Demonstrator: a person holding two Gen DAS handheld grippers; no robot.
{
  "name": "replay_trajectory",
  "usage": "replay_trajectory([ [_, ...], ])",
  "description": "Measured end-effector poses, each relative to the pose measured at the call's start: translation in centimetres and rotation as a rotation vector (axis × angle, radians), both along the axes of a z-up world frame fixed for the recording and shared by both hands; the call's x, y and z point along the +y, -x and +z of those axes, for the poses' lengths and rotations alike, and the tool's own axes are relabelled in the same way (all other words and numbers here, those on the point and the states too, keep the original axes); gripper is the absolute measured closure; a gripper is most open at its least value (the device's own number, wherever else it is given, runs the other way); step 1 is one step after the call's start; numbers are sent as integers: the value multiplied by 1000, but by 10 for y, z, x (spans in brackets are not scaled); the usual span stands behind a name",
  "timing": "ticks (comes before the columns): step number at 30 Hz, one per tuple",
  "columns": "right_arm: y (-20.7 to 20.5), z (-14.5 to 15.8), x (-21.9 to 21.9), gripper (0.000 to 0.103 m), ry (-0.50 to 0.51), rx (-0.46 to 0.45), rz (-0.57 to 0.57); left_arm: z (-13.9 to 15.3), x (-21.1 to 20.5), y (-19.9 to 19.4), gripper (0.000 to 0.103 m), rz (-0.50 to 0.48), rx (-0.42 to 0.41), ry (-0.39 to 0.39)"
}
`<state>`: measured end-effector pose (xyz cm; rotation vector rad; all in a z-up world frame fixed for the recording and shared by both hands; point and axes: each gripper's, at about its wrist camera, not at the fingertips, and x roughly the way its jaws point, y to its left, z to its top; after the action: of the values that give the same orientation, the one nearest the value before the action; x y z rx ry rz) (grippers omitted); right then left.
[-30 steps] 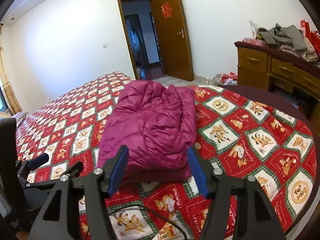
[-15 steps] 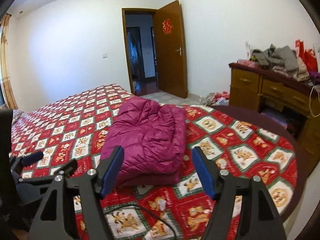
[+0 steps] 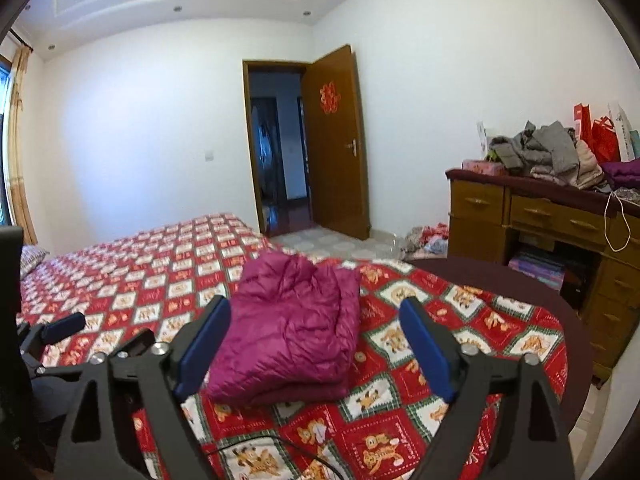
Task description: Fold large clothes
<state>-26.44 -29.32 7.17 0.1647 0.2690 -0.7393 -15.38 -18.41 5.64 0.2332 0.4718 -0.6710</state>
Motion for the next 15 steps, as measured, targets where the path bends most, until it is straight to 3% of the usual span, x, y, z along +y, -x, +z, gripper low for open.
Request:
replay_trajectory([
  [3,4,11,5,5,28,-26,2,9,5,5,13,-9,-7,28],
  [15,13,24,15,2,58,-75,-1,32,23,21,13,9,-75,86],
])
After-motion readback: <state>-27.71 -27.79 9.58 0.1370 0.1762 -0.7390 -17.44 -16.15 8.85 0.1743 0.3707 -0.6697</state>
